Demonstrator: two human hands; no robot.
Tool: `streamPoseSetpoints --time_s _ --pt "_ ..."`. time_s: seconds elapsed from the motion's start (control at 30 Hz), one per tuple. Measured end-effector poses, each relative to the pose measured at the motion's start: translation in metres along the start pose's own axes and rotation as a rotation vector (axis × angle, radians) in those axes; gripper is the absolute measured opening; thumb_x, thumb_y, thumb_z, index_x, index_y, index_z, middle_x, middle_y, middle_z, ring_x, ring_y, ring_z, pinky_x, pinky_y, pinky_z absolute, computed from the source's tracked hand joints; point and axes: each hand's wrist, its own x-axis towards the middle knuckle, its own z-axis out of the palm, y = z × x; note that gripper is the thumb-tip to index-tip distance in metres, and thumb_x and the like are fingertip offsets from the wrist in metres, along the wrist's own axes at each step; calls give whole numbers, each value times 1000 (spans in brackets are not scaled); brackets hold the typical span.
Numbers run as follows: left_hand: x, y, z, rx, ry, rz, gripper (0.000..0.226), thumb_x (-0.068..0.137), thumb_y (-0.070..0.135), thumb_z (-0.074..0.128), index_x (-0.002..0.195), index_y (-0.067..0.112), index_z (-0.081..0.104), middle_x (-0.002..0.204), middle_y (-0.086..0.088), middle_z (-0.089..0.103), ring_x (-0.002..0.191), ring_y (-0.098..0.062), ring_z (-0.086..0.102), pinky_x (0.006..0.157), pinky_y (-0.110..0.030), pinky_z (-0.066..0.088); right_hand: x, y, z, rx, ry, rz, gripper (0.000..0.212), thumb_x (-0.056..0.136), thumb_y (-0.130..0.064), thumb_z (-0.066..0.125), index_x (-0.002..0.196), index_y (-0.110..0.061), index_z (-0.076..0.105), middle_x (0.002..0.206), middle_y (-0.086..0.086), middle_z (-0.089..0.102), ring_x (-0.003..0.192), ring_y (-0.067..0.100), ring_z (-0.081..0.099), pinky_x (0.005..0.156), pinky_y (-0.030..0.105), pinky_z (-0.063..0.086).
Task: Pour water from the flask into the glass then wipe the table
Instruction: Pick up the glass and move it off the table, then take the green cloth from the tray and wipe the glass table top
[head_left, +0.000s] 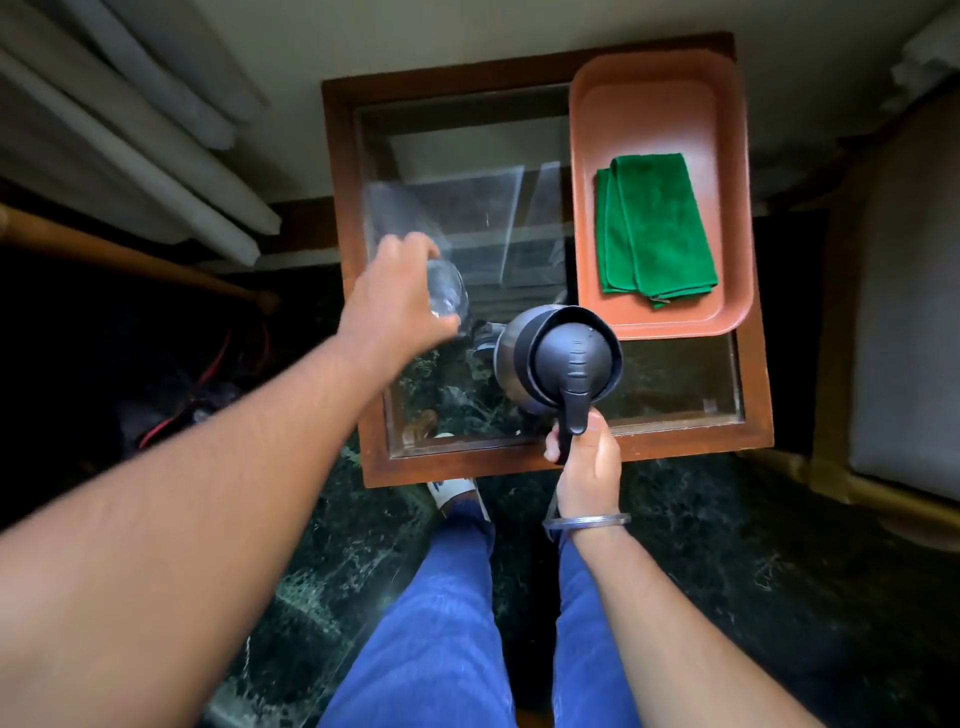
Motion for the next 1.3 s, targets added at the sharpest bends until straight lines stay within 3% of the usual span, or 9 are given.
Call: streamPoseSetpoints --time_s 0.13,0.33,0.6,0.7,0.8,0.93,1.1,1.17,1.3 --pt "-52 -5 23 -10 -67 -38 69 70 31 86 127 21 49 120 -6 48 95 -26 57 80 -36 49 -1 2 -5 -34 -41 -5 43 97 -36 25 63 -21 48 56 -3 51 56 16 49 62 28 41" --pt "-77 -17 62 -70 -115 -145 72 73 35 86 132 24 47 124 -4 47 107 -29 58 88 -41 50 2 6 -11 -80 -59 -8 47 98 -33 27 65 -12 51 60 2 57 60 21 53 65 34 43" --pt "-87 -19 79 11 -30 -92 79 73 59 80 136 26 44 131 0 50 115 -24 55 83 -39 53 25 3 -44 -242 87 -179 27 96 -33 34 82 -35 56 78 -13 59 72 2 55 67 27 45" --pt "-71 -29 68 -60 104 -51 81 78 74 62 140 25 43 134 1 53 121 -20 51 84 -39 52 82 -12 -67 -433 116 -293 24 96 -30 38 91 -19 59 83 1 60 81 16 59 77 34 45" --pt "-25 -45 59 -33 229 3 71 88 61 60 145 22 42 142 -5 52 130 -26 47 94 -45 51 157 -35 -70 -701 104 -403 24 92 -27 49 103 -9 61 98 15 61 94 29 59 86 34 43" --pt "62 -68 73 158 90 -8 80 93 60 56 158 27 24 165 -15 25 152 -36 19 121 -53 24 257 -53 -52 -1131 39 -356 52 86 -41 56 134 -25 49 134 17 51 119 40 50 97 49 44" --pt "107 -106 101 406 41 34 94 86 83 27 160 34 -3 170 -14 -2 155 -37 -1 123 -55 2 327 -43 -30 -1384 35 -134 85 73 -78 42 147 -48 14 154 21 28 131 47 39 106 53 36" --pt "110 -118 112 416 64 33 95 83 86 15 159 33 -7 170 -13 -5 155 -36 -4 123 -58 -1 337 -33 -21 -1455 81 -137 83 73 -80 38 146 -48 18 148 25 32 124 50 43 102 53 38" --pt "113 -130 129 399 147 48 95 84 86 16 160 33 -1 170 -13 1 155 -36 1 123 -62 3 340 -16 -12 -1374 238 -272 57 83 -61 47 131 -30 51 128 30 45 107 52 49 93 53 42"
